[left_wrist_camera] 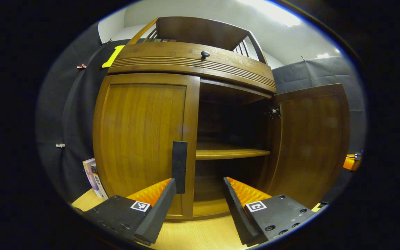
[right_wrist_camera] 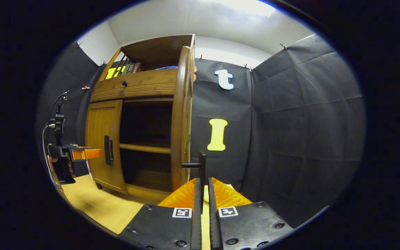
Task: Open the right door of the double-door shoe cabinet with the right hand, and open the left door with the left hand.
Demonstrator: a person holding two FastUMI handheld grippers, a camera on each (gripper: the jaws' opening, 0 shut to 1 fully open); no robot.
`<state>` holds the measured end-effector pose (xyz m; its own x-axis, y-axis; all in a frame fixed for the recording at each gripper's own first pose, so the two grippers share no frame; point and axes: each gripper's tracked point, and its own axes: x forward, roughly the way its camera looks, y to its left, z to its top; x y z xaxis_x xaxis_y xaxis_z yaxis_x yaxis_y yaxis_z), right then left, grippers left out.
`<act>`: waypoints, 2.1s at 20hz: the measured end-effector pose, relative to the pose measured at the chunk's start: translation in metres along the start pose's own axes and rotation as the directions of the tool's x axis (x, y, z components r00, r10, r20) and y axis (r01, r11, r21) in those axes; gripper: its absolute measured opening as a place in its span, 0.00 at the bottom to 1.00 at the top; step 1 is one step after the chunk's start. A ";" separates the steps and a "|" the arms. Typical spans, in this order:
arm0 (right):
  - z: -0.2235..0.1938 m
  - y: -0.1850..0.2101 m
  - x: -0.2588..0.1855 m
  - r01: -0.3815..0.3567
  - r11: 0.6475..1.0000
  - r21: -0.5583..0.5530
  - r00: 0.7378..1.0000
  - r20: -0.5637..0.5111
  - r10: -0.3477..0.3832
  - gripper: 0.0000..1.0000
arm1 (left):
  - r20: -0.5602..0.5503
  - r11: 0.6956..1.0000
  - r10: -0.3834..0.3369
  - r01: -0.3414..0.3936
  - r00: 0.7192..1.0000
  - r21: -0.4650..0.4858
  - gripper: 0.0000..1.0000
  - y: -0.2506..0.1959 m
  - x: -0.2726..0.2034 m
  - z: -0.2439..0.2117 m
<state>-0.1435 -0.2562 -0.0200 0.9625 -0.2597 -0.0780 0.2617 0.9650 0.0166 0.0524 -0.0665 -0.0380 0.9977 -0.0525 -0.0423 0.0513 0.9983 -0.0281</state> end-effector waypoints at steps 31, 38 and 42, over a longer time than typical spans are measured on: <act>-0.006 0.125 0.003 -0.382 0.923 0.037 0.924 -0.008 0.383 0.91 | 0.101 0.998 0.066 -0.067 0.993 -0.003 0.56 0.053 0.098 -0.008; -0.005 0.119 -0.004 -0.369 0.928 0.048 0.929 -0.016 0.370 0.90 | 0.082 0.997 0.076 -0.077 0.994 0.008 0.32 0.052 0.095 -0.008; -0.003 0.122 -0.011 -0.360 0.931 0.057 0.932 -0.021 0.361 0.89 | 0.058 0.999 0.037 -0.036 0.998 -0.020 0.31 0.051 0.074 -0.010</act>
<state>-0.1224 -0.1352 -0.0198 0.9903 0.1074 -0.0875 -0.0985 0.9901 0.1003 0.1288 -0.0200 -0.0529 0.9998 -0.0138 0.0149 0.0145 0.9988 -0.0462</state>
